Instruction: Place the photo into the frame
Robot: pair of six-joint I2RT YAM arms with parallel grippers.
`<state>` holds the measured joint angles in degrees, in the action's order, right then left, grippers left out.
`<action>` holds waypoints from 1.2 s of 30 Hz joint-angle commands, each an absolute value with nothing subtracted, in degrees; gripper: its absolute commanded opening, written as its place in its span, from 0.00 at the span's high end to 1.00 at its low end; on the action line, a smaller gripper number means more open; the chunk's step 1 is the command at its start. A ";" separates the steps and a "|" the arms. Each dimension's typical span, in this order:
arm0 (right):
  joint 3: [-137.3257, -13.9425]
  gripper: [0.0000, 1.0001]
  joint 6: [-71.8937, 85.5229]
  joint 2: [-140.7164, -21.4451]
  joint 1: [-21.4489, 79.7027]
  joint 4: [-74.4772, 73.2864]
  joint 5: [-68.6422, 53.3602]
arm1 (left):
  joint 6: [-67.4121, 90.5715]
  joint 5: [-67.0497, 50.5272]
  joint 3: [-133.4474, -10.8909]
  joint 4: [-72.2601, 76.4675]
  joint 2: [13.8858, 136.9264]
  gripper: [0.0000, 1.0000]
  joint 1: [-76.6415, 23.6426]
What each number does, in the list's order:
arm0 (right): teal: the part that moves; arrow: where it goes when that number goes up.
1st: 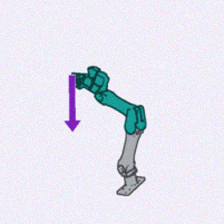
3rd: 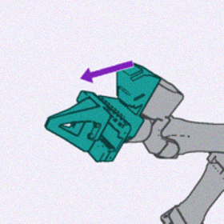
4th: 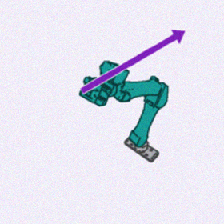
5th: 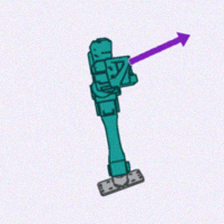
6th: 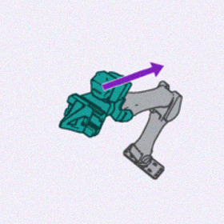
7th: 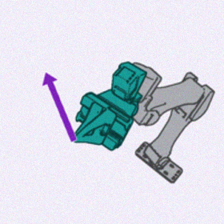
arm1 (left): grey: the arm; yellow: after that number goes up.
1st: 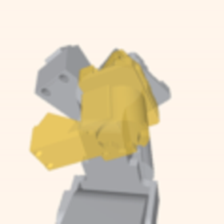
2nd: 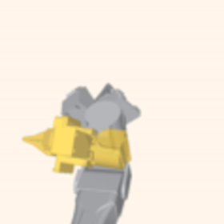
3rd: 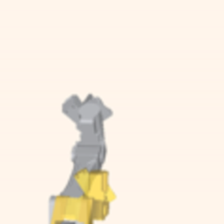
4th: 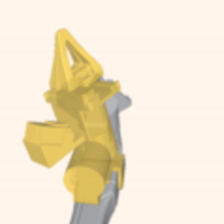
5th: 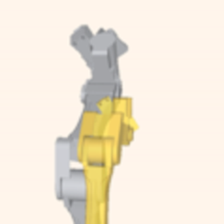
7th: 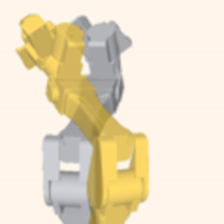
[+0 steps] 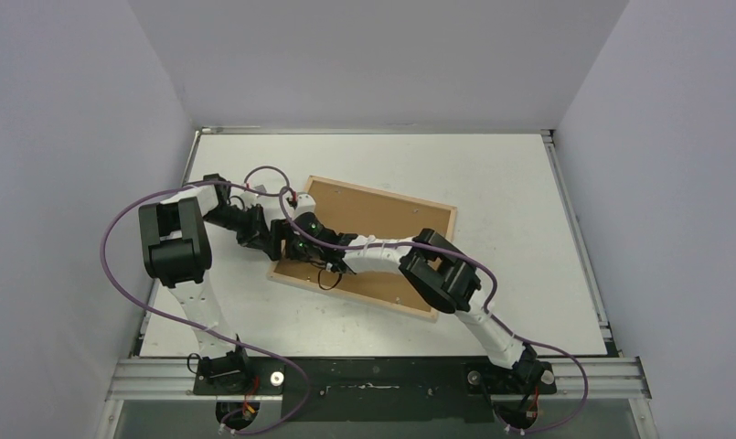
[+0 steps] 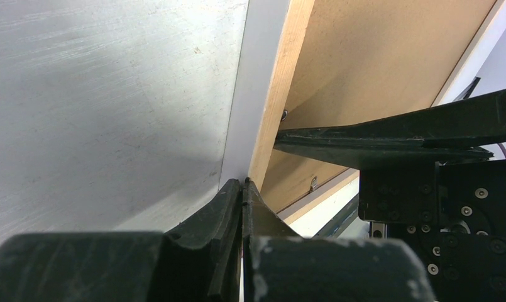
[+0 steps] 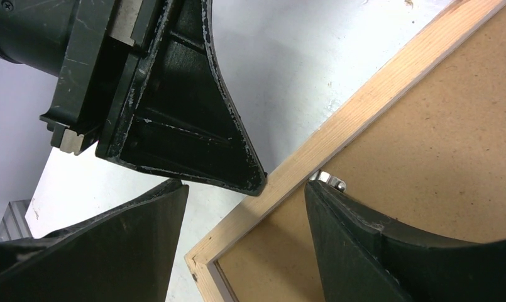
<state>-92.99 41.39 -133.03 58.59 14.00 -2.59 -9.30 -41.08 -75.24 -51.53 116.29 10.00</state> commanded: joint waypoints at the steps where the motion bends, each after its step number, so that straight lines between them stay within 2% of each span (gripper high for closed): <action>1: -95.05 0.30 40.65 -135.78 58.60 13.07 -0.36 | -11.35 -39.90 -74.35 -49.60 118.43 1.00 9.58; 16: -94.81 0.28 39.64 -134.45 58.32 14.46 -0.86 | -11.45 -40.58 -73.80 -49.64 118.57 1.00 9.49; 19: -92.21 0.23 38.47 -129.06 57.63 15.27 -4.57 | -11.13 -41.60 -74.05 -50.21 118.37 1.00 9.49; 22: -86.71 0.13 38.69 -121.16 55.83 15.05 -8.05 | -11.12 -42.48 -74.61 -51.40 117.86 1.00 9.57; 25: -79.70 0.02 38.57 -111.78 53.76 13.67 -7.91 | -11.17 -43.38 -76.15 -53.09 116.30 0.94 10.09; 27: -76.31 0.00 37.27 -106.57 52.39 9.62 -6.09 | -11.30 -43.29 -77.76 -54.32 114.92 0.80 10.56; 28: -74.82 0.05 36.89 -103.96 51.67 6.66 -4.68 | -11.33 -43.01 -78.81 -54.92 114.19 0.73 10.81; 30: -71.14 0.08 36.64 -99.57 49.37 3.05 -2.24 | -11.37 -41.96 -81.02 -55.99 112.80 0.57 11.21; 32: -67.47 0.10 36.77 -95.59 47.23 -1.23 0.67 | -11.51 -40.31 -83.64 -57.06 111.58 0.34 11.29; 34: -64.54 0.10 37.24 -91.27 45.09 -6.64 6.23 | -11.62 -38.18 -86.92 -57.84 110.91 0.01 11.06; 36: -62.67 0.10 37.42 -88.00 43.02 -12.26 12.29 | -11.45 -35.41 -91.05 -58.19 111.02 0.04 10.42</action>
<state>-66.89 37.87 -93.21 46.11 1.21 0.12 -10.81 -39.53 -82.67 -56.53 115.59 10.66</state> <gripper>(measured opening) 0.900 0.951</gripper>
